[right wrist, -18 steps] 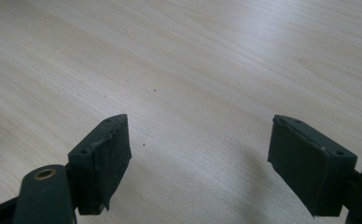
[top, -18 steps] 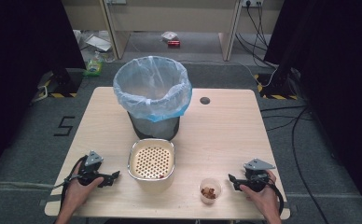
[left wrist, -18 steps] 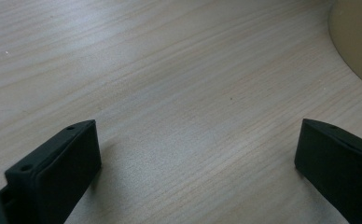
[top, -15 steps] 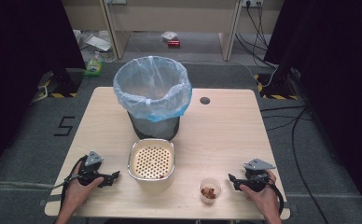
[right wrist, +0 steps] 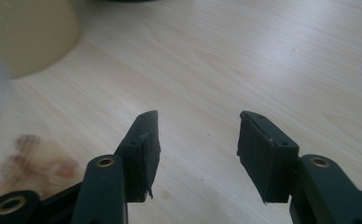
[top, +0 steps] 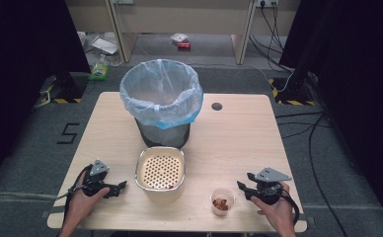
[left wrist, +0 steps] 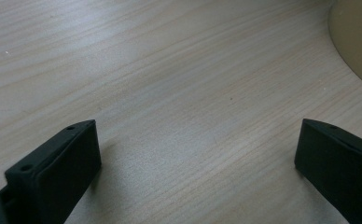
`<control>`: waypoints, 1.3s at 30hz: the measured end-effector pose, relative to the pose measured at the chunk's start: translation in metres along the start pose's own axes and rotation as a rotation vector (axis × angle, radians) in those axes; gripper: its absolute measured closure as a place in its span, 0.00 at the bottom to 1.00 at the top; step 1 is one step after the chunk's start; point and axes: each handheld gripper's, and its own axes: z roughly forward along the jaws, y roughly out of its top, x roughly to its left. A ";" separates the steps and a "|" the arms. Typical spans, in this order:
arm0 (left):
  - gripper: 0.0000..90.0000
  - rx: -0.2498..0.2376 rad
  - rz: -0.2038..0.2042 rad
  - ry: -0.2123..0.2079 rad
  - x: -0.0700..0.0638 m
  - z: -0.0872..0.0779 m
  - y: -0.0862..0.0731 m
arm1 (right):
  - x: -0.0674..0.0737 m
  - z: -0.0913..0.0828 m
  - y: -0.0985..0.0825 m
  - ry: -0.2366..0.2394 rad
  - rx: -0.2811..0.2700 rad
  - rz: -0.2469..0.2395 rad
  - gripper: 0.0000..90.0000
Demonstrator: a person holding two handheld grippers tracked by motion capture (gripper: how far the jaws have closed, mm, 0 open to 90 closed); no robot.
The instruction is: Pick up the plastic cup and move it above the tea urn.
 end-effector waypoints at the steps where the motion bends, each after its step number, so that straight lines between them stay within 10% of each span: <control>1: 0.00 0.000 0.000 0.000 0.000 0.000 0.000 | 0.003 -0.002 0.003 0.013 -0.004 -0.007 0.56; 23: 0.00 -0.002 -0.003 0.000 0.000 0.000 0.000 | 0.038 -0.029 0.032 0.111 -0.087 -0.049 0.60; 31: 0.00 -0.002 -0.003 0.000 0.000 0.000 0.000 | 0.056 -0.024 0.034 0.194 -0.022 -0.123 0.63; 39: 0.00 -0.002 -0.003 0.000 0.000 0.000 0.000 | 0.060 -0.007 0.029 0.231 0.063 -0.195 0.90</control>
